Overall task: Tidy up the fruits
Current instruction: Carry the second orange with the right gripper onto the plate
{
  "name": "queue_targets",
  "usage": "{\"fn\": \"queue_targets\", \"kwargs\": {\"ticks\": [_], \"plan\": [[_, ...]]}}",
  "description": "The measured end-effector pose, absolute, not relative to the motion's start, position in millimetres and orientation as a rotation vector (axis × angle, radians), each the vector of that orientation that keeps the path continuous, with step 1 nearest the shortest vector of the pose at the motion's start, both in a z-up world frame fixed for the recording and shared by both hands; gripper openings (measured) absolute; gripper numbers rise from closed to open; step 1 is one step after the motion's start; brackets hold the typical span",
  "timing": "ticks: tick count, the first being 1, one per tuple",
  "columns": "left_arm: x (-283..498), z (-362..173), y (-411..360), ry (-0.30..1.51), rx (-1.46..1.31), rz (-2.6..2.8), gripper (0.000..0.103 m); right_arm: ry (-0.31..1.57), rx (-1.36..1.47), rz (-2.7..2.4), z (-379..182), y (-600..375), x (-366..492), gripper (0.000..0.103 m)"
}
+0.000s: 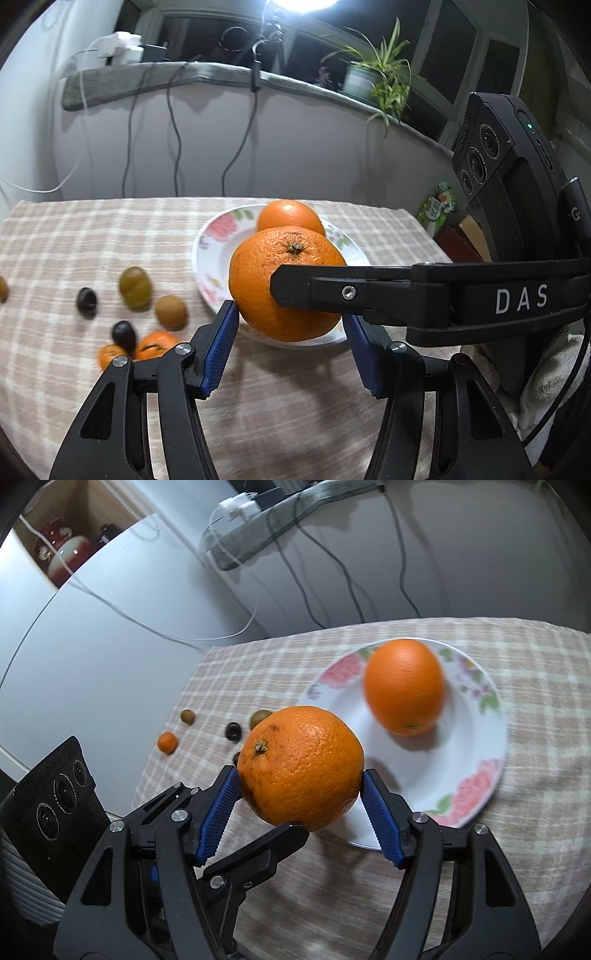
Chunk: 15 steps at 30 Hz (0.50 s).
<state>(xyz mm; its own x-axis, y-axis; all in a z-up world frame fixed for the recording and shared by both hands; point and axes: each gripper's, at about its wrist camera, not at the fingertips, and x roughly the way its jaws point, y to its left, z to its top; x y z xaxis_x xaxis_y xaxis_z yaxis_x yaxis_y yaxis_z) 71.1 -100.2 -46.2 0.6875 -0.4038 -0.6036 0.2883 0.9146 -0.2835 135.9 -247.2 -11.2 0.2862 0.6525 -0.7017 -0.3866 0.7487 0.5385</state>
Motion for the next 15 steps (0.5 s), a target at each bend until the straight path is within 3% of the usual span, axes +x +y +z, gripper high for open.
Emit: {"fn": "queue_targets", "kwargs": {"ticks": [15], "plan": [[86.1, -53.8, -123.7, 0.757, -0.144, -0.422, 0.058, 1.098, 0.294, 0.669, -21.6, -270.8, 143.4, 0.071]]}}
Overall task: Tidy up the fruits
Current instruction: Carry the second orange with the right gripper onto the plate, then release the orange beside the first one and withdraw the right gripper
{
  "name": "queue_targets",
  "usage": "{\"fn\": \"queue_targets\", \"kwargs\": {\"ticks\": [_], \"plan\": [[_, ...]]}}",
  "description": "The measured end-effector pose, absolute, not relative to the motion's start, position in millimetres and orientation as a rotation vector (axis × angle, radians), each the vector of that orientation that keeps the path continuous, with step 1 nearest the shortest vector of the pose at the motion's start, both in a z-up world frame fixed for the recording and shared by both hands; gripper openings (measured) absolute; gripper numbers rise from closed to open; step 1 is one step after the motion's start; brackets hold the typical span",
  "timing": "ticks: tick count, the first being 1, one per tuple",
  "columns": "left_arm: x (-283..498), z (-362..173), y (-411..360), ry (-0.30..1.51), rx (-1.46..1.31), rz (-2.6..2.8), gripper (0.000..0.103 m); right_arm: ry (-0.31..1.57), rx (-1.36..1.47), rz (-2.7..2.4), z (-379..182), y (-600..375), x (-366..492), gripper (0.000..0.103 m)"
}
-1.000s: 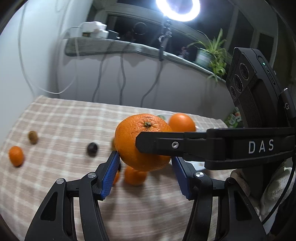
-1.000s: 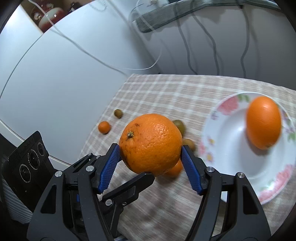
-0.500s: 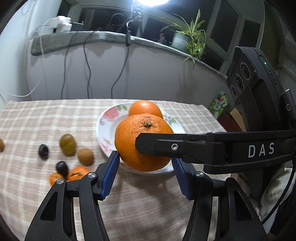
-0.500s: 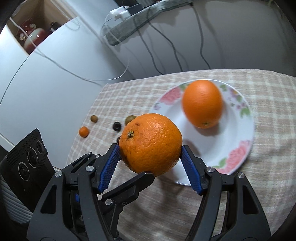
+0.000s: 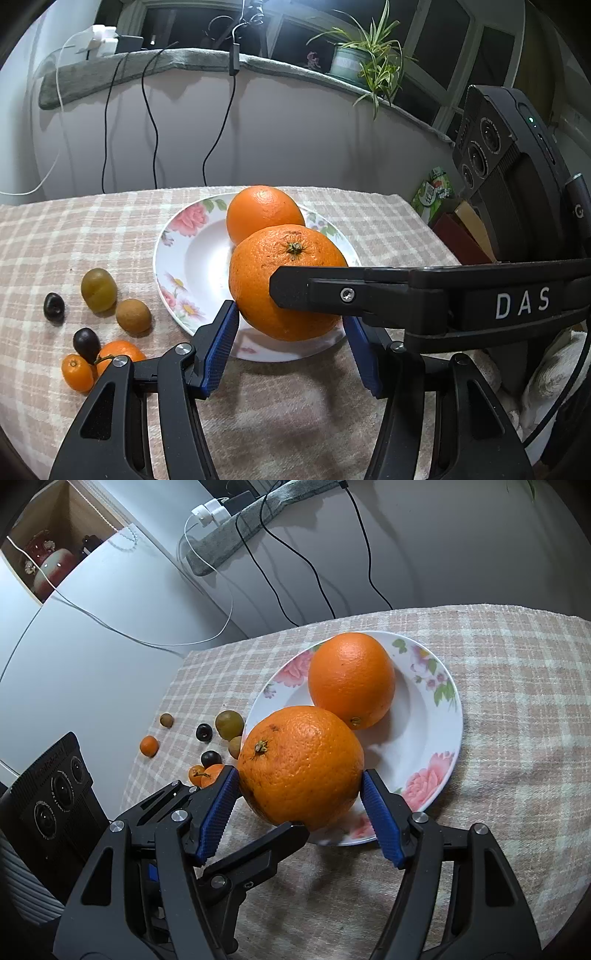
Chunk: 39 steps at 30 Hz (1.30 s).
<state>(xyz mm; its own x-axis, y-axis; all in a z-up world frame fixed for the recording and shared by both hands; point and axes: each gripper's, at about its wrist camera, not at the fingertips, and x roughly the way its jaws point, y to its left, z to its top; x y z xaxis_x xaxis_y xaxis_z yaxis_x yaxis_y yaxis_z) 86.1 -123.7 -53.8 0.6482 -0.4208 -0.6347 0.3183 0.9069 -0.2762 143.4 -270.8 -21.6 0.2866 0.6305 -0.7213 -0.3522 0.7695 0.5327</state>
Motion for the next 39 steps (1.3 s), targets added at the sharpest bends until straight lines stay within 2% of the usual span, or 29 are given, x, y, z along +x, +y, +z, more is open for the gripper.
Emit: {"fn": "queue_targets", "kwargs": {"ticks": [18, 39], "plan": [[88.3, -57.2, -129.2, 0.777, -0.125, -0.420, 0.058, 1.113, 0.292, 0.651, -25.2, -273.7, 143.3, 0.071], [71.3, -42.7, -106.6, 0.708, -0.113, -0.381, 0.058, 0.954, 0.207, 0.580, 4.9, -275.0, 129.9, 0.076]]}}
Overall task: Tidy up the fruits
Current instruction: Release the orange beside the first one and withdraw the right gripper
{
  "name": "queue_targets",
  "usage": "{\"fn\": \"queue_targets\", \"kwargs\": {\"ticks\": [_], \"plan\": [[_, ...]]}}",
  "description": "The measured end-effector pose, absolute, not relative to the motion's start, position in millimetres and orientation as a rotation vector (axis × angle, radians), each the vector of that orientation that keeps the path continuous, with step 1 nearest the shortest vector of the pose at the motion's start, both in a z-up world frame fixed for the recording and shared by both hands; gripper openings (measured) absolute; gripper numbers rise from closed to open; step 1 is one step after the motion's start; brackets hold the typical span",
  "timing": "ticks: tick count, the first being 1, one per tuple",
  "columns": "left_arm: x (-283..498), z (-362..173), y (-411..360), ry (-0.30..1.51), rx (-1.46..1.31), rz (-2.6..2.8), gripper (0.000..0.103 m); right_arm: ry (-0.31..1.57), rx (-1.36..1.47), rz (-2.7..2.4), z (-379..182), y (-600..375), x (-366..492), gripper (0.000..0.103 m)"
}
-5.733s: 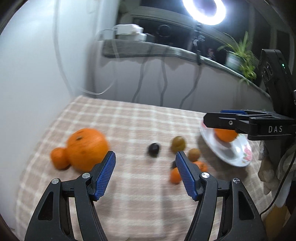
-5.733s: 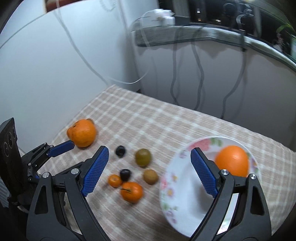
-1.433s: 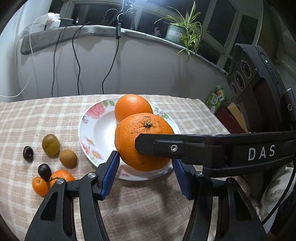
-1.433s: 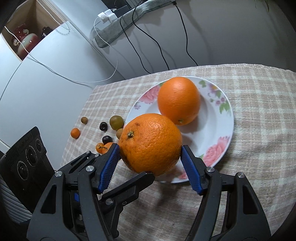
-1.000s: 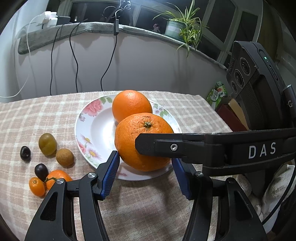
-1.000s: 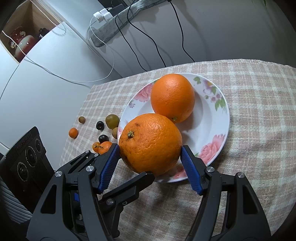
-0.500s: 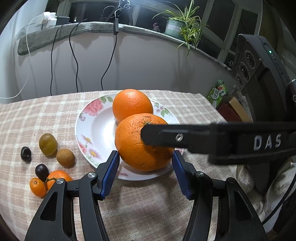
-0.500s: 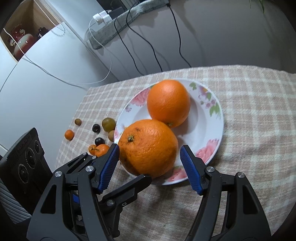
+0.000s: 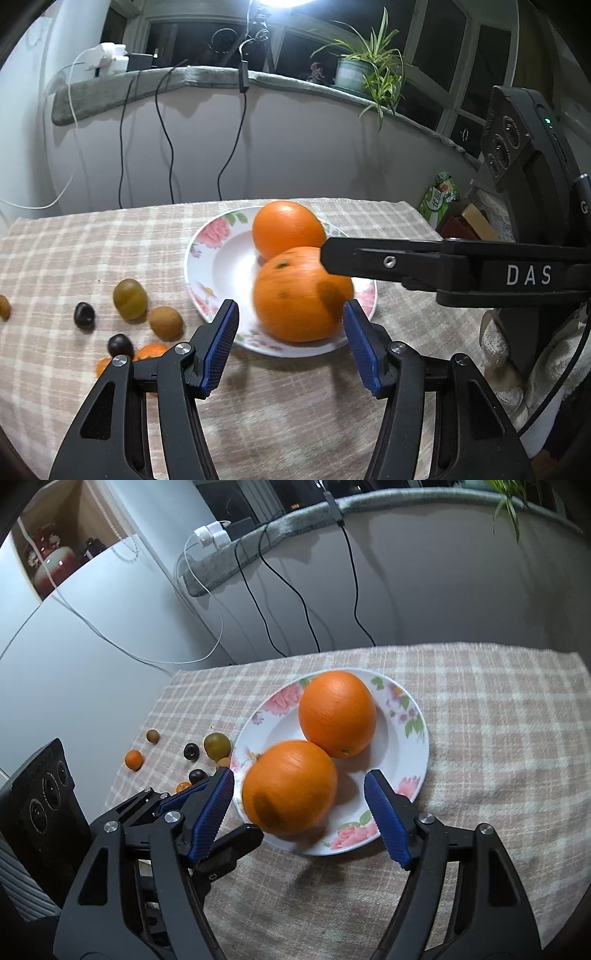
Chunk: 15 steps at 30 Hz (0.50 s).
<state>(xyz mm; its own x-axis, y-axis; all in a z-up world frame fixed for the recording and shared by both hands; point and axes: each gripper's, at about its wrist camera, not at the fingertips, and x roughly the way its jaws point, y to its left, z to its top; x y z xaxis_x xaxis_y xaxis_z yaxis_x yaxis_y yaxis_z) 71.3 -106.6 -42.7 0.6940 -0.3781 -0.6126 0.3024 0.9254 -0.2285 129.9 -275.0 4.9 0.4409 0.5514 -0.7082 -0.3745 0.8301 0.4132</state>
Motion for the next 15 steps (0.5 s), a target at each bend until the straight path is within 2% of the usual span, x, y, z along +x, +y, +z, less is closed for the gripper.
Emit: {"fn": "queue_targets", "kwargs": {"ticks": [15], "plan": [[46.1, -46.5, -35.7, 0.684, -0.136, -0.264, 0.058, 0.830, 0.087, 0.596, 19.8, -246.6, 105.9, 0.076]]}}
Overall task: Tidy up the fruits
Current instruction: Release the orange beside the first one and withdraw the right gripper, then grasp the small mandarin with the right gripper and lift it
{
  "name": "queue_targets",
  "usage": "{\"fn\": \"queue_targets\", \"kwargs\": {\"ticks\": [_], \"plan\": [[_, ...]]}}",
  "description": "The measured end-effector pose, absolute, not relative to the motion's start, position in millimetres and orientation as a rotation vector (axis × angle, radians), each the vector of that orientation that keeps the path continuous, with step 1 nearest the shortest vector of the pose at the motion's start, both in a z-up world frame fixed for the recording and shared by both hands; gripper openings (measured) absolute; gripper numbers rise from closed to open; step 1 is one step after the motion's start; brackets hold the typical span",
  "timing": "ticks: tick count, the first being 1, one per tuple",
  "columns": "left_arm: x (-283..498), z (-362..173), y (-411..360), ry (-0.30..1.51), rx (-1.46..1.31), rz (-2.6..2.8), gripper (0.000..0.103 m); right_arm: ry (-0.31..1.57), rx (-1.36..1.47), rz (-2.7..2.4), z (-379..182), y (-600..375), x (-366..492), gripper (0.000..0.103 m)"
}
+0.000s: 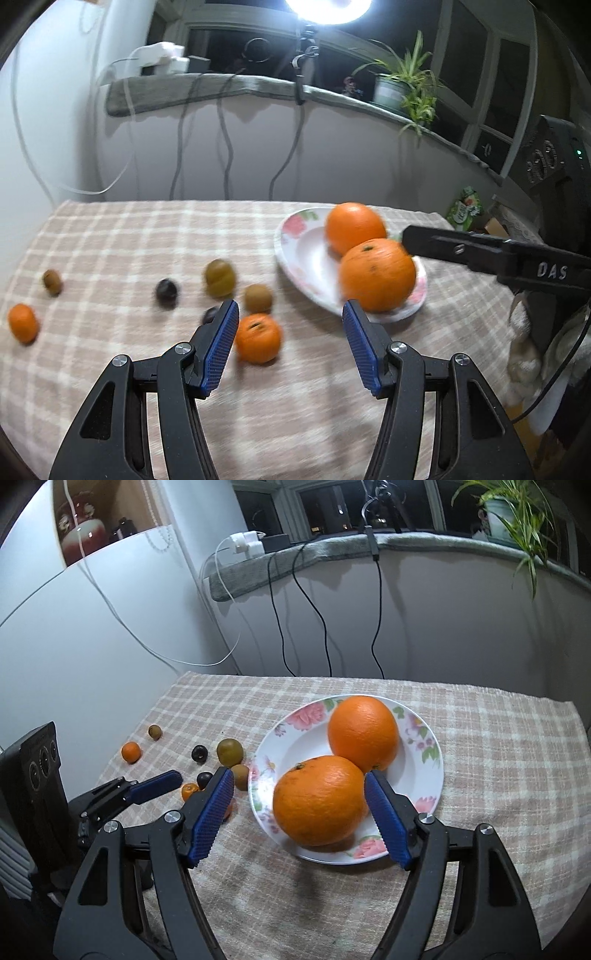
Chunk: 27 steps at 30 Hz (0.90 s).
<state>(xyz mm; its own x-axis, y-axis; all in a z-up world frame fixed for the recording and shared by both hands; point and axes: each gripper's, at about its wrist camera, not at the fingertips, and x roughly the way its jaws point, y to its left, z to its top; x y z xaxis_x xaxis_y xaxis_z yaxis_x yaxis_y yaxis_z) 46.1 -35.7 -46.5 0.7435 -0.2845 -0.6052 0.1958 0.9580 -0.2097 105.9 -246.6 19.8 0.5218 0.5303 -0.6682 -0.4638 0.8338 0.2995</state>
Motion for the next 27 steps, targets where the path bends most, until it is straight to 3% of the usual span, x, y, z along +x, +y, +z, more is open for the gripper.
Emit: {"fn": "queue_targets", "kwargs": {"ticks": [8, 13, 17, 27], "plan": [[30.4, -54.3, 2.9, 0.702, -0.159, -0.197, 0.056, 0.823, 0.053, 0.669, 23.2, -225.8, 93.0, 0.076], [29.2, -59.8, 18.8, 0.726, -0.183, -0.194, 0.041, 0.828, -0.004, 0.730, 17.9, -203.9, 79.4, 0.074], [31.1, -64.9, 26.3, 0.745, -0.207, -0.209, 0.036, 0.859, -0.060, 0.780, 7.9, -181.3, 71.2, 0.054], [44.4, -71.4, 25.7, 0.785, -0.211, -0.260, 0.031, 0.902, -0.142, 0.789, -16.4, -144.8, 73.5, 0.039]]}}
